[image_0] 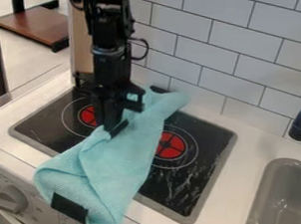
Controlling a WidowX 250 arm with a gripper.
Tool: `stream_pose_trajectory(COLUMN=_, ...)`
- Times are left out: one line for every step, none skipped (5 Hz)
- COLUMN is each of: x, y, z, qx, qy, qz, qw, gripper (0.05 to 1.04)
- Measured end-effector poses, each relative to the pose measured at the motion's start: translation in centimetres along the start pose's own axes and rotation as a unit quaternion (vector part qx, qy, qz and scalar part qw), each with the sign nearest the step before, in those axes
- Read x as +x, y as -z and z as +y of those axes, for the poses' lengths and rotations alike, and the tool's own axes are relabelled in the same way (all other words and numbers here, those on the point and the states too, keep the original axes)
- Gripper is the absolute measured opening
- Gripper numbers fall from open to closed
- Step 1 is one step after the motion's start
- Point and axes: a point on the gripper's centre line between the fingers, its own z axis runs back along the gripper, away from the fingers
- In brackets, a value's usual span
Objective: Fold the cloth from left to top
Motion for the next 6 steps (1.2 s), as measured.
stream_pose_trajectory(x=0.6, y=1.6, z=0.4, qx=0.003, qy=0.006, qz=0.012, qw=0.9999, gripper=0.071)
stream_pose_trajectory(x=1.0, y=2.0, z=0.4, qx=0.001, qy=0.005, qz=0.014, qw=0.9999, gripper=0.203)
stream_pose_trajectory(x=1.3, y=1.9, z=0.1, qx=0.010, qy=-0.003, qz=0.016, qw=0.9998, gripper=0.427)
stream_pose_trajectory(x=1.4, y=1.7, z=-0.1, qx=0.015, qy=-0.008, qz=0.024, qw=0.9996, gripper=0.689)
stream_pose_trajectory(x=1.3, y=1.6, z=-0.4, qx=0.015, qy=-0.016, qz=0.029, qw=0.9993, gripper=0.954)
stream_pose_trajectory(x=1.2, y=1.4, z=-1.2, qx=0.021, qy=-0.008, qz=0.037, qw=0.9991, gripper=1.003)
